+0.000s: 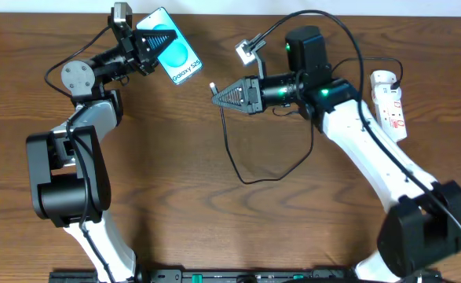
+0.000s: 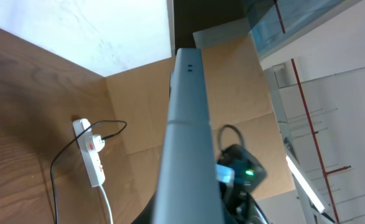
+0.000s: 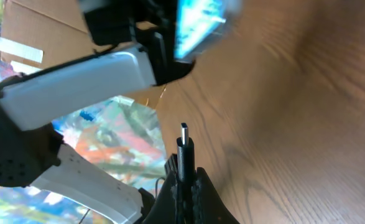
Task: Plug charger to phone and switch on socket
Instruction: 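Align the plug tip with the phone's bottom port using the right gripper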
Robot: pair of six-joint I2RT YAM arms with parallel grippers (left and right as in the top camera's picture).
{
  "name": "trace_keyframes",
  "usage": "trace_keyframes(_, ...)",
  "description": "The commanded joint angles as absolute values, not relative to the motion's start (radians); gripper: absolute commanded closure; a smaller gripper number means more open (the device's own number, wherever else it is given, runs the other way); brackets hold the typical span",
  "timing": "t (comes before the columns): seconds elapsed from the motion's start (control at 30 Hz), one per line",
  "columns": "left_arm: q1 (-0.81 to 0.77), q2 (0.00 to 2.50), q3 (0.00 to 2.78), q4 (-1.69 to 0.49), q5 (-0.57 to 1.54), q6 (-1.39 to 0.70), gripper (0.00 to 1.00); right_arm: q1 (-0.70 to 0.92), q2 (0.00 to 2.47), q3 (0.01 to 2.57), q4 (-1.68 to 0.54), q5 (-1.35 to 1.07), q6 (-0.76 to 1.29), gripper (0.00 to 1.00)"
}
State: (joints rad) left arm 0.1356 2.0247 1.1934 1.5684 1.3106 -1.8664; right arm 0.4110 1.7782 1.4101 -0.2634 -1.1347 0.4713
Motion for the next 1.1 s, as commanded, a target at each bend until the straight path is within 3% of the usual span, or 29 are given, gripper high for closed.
trace_keyframes(0.0, 0.138, 2.022, 1.224, 1.587, 1.330, -1.843, 0.93, 0.407, 1.856, 1.407, -0.223, -1.244, 0.486, 0.99)
trace_keyframes(0.3, 0.141, 2.022, 1.224, 1.531, 1.427, -1.749, 0.93, 0.393, 1.979, 1.407, -0.010, -1.499, 0.484, 0.99)
trace_keyframes(1.07, 0.138, 2.022, 1.223, 1.436, 1.436, -1.676, 0.93, 0.403, 2.020, 1.407, 0.015, -1.505, 0.467, 0.99)
